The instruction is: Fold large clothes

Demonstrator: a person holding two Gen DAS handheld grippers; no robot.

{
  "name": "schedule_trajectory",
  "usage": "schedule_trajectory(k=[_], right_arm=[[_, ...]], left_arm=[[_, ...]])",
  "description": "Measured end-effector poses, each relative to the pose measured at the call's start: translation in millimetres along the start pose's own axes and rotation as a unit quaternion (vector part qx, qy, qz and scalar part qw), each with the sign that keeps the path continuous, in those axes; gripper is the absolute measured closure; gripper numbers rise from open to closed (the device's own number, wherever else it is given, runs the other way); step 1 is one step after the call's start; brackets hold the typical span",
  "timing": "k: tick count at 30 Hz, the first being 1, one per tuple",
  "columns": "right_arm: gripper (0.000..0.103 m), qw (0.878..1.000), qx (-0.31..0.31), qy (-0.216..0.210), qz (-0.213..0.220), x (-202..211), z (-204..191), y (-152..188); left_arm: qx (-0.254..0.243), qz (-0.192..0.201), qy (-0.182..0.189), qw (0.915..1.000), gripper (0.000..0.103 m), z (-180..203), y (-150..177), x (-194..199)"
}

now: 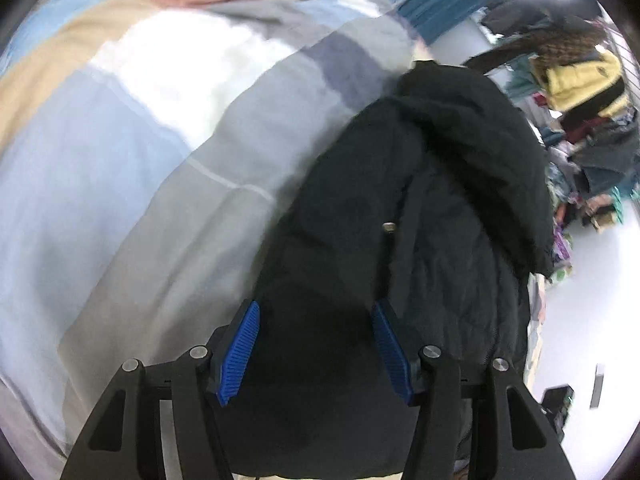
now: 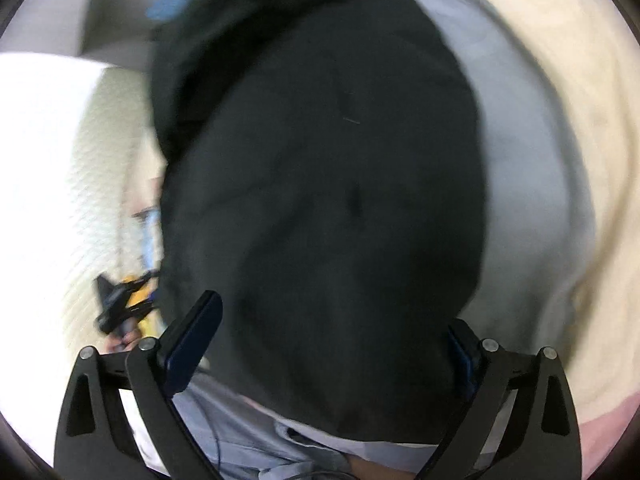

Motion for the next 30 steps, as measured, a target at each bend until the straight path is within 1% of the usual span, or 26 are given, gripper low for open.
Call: schedule_trajectory(k=[1, 2, 3, 5, 7, 9, 10, 11, 12, 13, 15, 16, 17, 18, 20, 22, 24, 26, 27, 29, 30], right_arm=[[0.006, 1.000, 0.011, -0.022, 0.008, 5.2, -11.2, -1.1], [0.006, 0.999, 0.019, -0.041, 0.016, 9.9, -19.9, -2.9], [0.006, 0.997, 0.027, -0.060, 0.025, 13.8, -28.7, -5.4], [0.006, 0.995, 0.037, -0.083, 0.037, 24.9, -39.9, -7.8], [0.006, 0.995, 0.039, -0.086, 0.037, 26.2, -40.8, -9.8], [0.006, 0.997, 0.027, -0.065, 0.021, 17.6, -28.1, -8.3], [0.006, 0.999, 0.009, -0.040, 0.006, 9.4, -15.0, -5.8], [0.006, 1.000, -0.011, -0.018, -0.006, 6.2, -3.4, -2.8], [0.006, 0.999, -0.045, 0.007, -0.020, 0.9, 12.7, -0.2], [0.006, 0.996, -0.078, 0.020, -0.027, -2.8, 28.3, 1.9], [0.006, 0.993, -0.116, 0.022, -0.024, -3.3, 43.6, 1.4], [0.006, 0.990, -0.130, 0.041, -0.023, -3.0, 54.0, 3.0], [0.006, 0.988, -0.136, 0.061, -0.033, -5.5, 61.6, 5.8], [0.006, 0.987, -0.143, 0.060, -0.040, -7.9, 63.3, 7.9], [0.005, 0.989, -0.133, 0.058, -0.042, -8.8, 58.5, 7.8], [0.005, 0.991, -0.114, 0.050, -0.046, -13.5, 47.5, 8.1], [0.005, 0.994, -0.095, 0.030, -0.043, -16.1, 30.5, 5.7], [0.005, 0.997, -0.070, 0.002, -0.028, -10.5, 12.3, 0.6], [0.005, 0.998, -0.061, -0.011, -0.022, -9.2, 5.3, -0.6], [0.005, 0.997, -0.042, -0.062, 0.002, 1.7, -15.7, -5.1], [0.005, 0.994, -0.031, -0.098, 0.021, 10.2, -29.9, -10.1]], left_arm=[[0.009, -0.004, -0.014, 0.9999, 0.043, -6.6, 1.5, -3.9], [0.011, -0.006, -0.022, 0.9997, 0.039, -10.3, 4.6, -5.6], [0.009, -0.012, -0.030, 0.9994, 0.038, -12.8, 6.3, -9.0], [0.009, -0.020, -0.041, 0.9989, 0.033, -15.4, 8.5, -14.6], [0.005, -0.031, -0.051, 0.9982, 0.030, -15.9, 11.1, -21.4], [0.001, -0.036, -0.055, 0.9978, 0.025, -13.0, 13.0, -26.1], [-0.002, -0.037, -0.057, 0.9977, 0.023, -12.1, 12.5, -27.8], [-0.005, -0.041, -0.059, 0.9974, 0.023, -10.8, 13.8, -30.2], [-0.005, -0.044, -0.057, 0.9974, 0.023, -9.9, 13.9, -31.6], [-0.005, -0.045, -0.054, 0.9975, 0.023, -9.5, 13.1, -31.9], [-0.004, -0.046, -0.030, 0.9985, 0.023, -3.7, 14.5, -30.3], [-0.003, -0.048, -0.010, 0.9988, 0.023, 0.7, 15.7, -28.0], [0.000, -0.049, 0.012, 0.9987, 0.023, 3.9, 16.1, -24.8], [0.002, -0.052, 0.039, 0.9979, 0.023, 9.5, 17.0, -22.9], [-0.004, -0.061, 0.098, 0.9933, 0.023, 30.8, 22.8, -19.2], [-0.031, -0.057, 0.126, 0.9899, 0.023, 49.2, 26.1, -12.1], [-0.050, -0.056, 0.153, 0.9853, 0.022, 65.2, 29.3, -6.7], [-0.052, -0.053, 0.162, 0.9840, 0.022, 69.4, 28.5, -4.7], [-0.045, -0.054, 0.160, 0.9846, 0.022, 67.4, 27.4, -6.5], [-0.021, -0.062, 0.150, 0.9866, 0.022, 57.4, 25.1, -14.3], [-0.003, -0.068, 0.138, 0.9880, 0.022, 48.5, 23.3, -19.9]])
Point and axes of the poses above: each gripper's, at about its wrist camera, not at the fingertips, and x roughly against the way its jaws point, z to its right, y to its underside, the point moved 10 cm from there along -x, roughly the way its jaws point, and after that the axes turned 2 degrees about z, right-handed, at the moved point
